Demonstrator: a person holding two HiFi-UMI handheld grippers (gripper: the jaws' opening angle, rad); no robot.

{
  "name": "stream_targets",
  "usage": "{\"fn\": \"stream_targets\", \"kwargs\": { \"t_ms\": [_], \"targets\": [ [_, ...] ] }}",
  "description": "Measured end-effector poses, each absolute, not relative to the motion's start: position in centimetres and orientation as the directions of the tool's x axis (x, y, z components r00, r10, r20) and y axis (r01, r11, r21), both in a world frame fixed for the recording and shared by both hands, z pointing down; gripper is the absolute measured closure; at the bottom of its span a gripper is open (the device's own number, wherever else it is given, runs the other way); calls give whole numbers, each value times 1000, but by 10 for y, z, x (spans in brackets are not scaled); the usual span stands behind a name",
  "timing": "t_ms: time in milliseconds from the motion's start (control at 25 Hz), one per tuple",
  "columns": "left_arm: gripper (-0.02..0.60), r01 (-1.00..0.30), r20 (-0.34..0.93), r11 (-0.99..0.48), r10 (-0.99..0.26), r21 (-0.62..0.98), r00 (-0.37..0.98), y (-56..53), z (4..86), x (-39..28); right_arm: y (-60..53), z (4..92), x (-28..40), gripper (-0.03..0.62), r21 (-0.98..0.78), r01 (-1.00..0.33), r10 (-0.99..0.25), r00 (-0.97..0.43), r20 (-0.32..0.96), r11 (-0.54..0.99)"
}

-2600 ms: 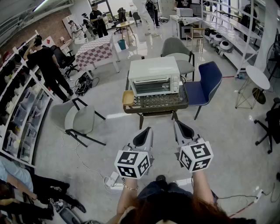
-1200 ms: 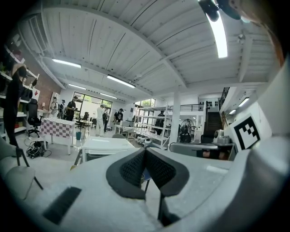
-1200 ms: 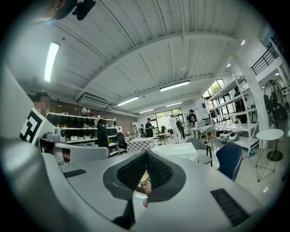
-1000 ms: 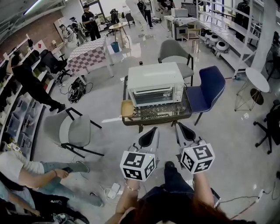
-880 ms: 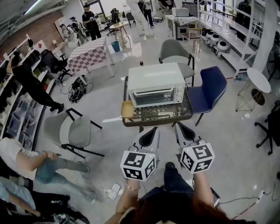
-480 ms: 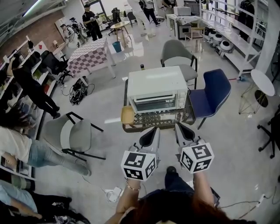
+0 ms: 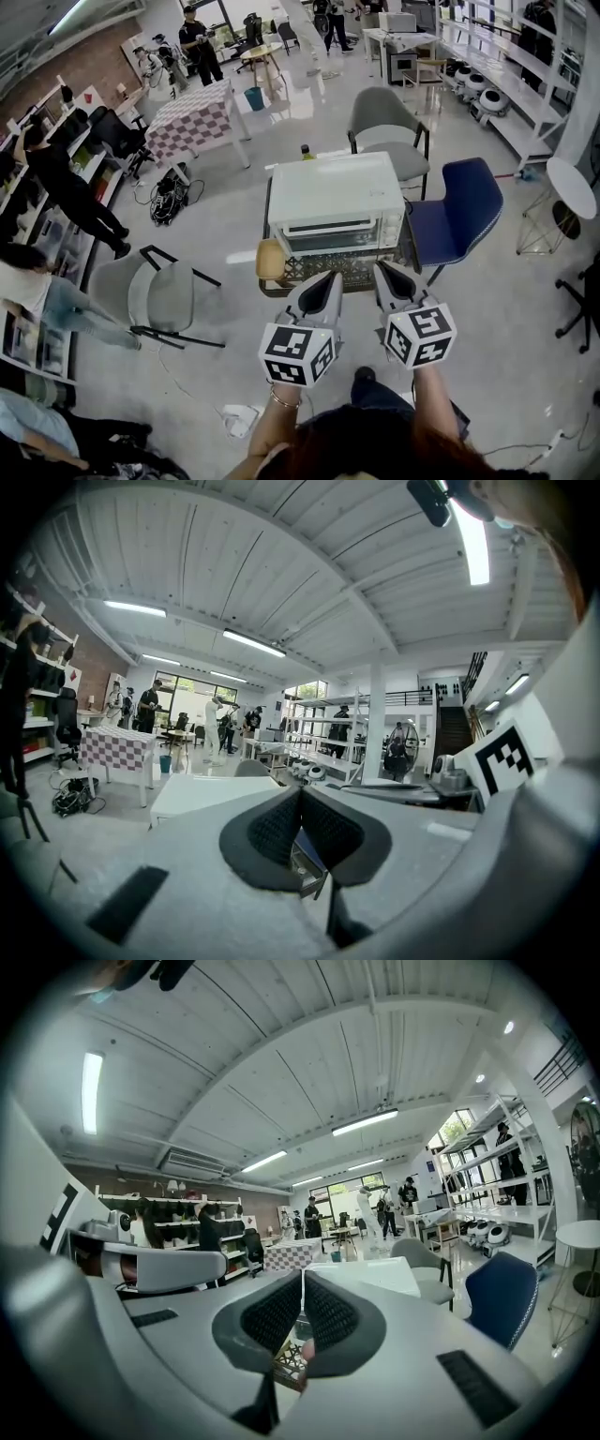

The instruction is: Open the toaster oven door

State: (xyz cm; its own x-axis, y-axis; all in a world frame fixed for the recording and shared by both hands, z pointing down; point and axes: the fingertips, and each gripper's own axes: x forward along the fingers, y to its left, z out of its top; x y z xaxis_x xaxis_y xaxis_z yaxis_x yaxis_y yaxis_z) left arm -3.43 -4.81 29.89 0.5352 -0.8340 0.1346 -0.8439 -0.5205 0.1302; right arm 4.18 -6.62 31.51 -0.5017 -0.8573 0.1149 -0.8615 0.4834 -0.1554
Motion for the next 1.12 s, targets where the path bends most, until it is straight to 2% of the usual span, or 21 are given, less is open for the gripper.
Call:
{"fn": "stream_targets", "kwargs": {
  "t_ms": [560,1120],
  "targets": [
    [566,-875,145,-464,-865,136,481,-121,308,-19,-148,335,55,582,-163,-839,-825,-542,158,520],
    [567,-875,179,-465,-857,133,483,-160,319,-27,-199,375,56,542,-232,-857,-826,-509,241,460]
  ]
}}
